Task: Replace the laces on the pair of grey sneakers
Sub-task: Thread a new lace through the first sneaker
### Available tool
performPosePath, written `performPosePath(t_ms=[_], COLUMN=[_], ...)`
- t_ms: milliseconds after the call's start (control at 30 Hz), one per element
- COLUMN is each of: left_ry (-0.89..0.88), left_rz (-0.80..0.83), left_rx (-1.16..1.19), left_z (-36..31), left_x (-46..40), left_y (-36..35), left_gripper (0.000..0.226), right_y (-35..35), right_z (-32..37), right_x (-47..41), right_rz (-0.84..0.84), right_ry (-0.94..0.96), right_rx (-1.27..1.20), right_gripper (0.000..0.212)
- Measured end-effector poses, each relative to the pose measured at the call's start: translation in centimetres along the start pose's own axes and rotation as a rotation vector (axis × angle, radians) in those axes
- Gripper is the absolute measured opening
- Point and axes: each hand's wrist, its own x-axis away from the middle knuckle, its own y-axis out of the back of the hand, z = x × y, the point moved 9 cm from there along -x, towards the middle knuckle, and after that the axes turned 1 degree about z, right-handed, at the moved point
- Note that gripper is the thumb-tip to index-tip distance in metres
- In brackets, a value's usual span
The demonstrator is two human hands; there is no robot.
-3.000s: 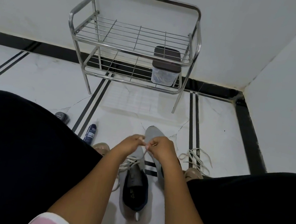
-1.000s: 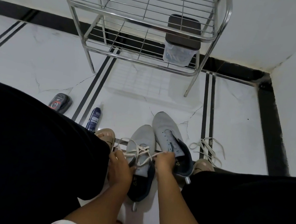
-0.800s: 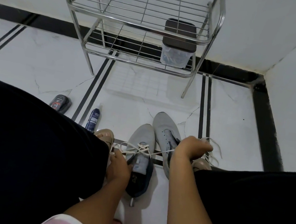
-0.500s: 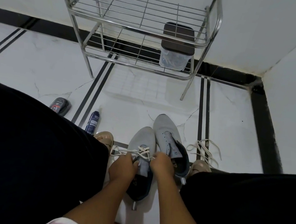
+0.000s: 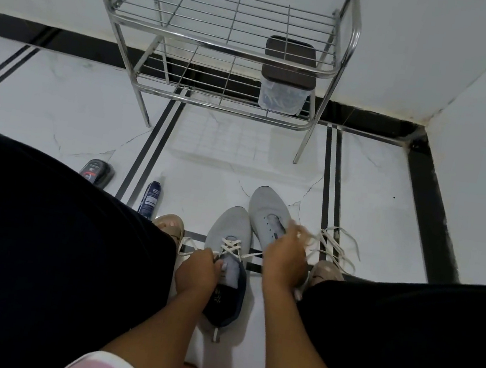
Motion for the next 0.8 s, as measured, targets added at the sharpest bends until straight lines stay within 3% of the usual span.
performPosePath(t_ms=[67, 100, 267, 500, 633, 800], left_ry=[0.014, 0.014, 0.018, 0.165, 0.135, 0.158], left_rz=[-0.029, -0.024, 0.115, 0.1, 0.09, 0.122], left_rx=[0.099, 0.125, 0.121, 0.167, 0.149, 0.223], left_z=[0.3, 0.4, 0.6, 2.3, 1.8, 1.4], left_x=[-0.2, -0.5, -2.4, -3.2, -3.1, -2.5], left_y=[0.4, 0.4, -0.9, -1.2, -1.0, -1.3], left_gripper=[0.026, 0.025, 0.021, 0.021, 0.023, 0.05], right_y=[-5.0, -6.7, -8.9, -8.6, -8.4, -3.2], right_z=[2.1, 2.1, 0.1, -2.1, -1.6, 2.1], right_x=[1.8, 2.4, 2.9, 2.5, 2.7, 0.9], right_rz=[0.277, 0.376, 0.476, 0.41, 0.402, 0.133], right_ry=[0.243, 0.267, 0.108, -0.086, -0.058, -0.082], right_rx=[0.148, 0.178, 0.171, 0.096, 0.127, -0.187], right_gripper=[0.033, 0.032, 0.023, 0.024, 0.024, 0.039])
